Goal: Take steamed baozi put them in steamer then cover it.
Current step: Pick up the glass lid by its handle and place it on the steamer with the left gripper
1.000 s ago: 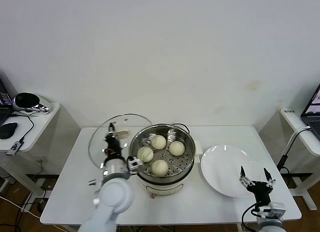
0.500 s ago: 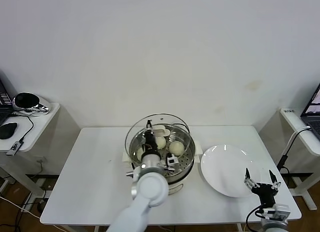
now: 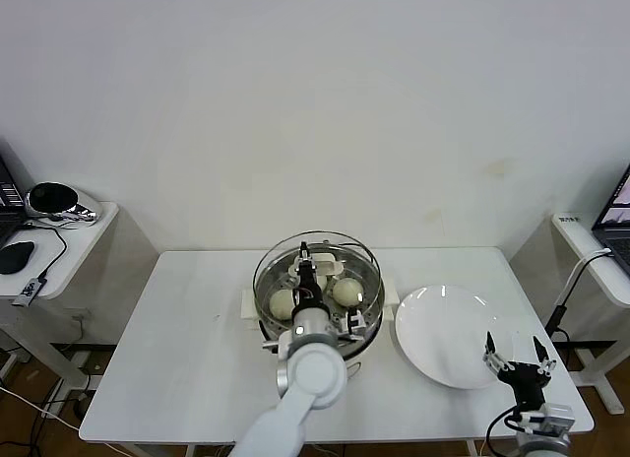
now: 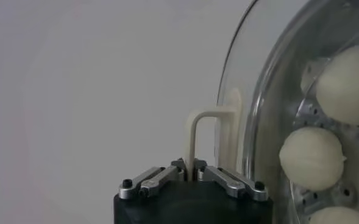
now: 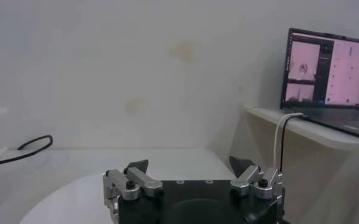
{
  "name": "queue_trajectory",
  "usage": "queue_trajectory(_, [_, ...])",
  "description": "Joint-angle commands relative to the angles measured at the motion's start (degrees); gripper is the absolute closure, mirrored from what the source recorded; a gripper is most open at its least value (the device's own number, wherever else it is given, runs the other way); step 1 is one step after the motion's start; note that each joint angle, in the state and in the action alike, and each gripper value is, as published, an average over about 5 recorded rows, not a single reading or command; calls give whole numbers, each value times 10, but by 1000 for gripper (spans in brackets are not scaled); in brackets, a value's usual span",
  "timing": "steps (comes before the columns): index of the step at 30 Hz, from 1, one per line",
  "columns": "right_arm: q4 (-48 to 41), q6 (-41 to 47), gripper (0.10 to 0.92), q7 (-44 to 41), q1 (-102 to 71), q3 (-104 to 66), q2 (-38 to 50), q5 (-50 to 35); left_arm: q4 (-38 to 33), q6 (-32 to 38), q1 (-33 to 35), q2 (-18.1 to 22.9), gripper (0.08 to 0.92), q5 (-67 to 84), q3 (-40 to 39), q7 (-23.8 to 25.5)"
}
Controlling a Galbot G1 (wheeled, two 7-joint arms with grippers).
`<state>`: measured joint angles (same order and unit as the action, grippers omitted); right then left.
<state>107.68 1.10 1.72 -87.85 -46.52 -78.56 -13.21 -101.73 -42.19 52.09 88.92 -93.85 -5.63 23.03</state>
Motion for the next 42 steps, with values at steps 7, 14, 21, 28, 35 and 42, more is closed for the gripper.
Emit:
queue_trajectory(7, [0,0,203,0,3,2,-5,-1,2,-24,14,10,856,-34,-11,29])
queue_trajectory(14, [-2,0,203,0,5,4,-5,-2,4,-24,24,11,856,-40,-6,31])
queue_trajectory(21, [-1,-1,203,0,5,5,-4,-2,14,-24,23,7,856,-36,-5,18])
queue_trajectory(28, [-3,-2,203,0,6,7,-5,-1,26,-23,20,8,856,-32,-4,2])
queue_trajectory(35, [-3,-4,203,0,3,7,-6,0,34,-23,20,6,856,-23,-5,-15])
queue_trajectory(42, [-4,-5,203,0,4,7,-6,0,38,-23,23,5,856,-10,-7,-20])
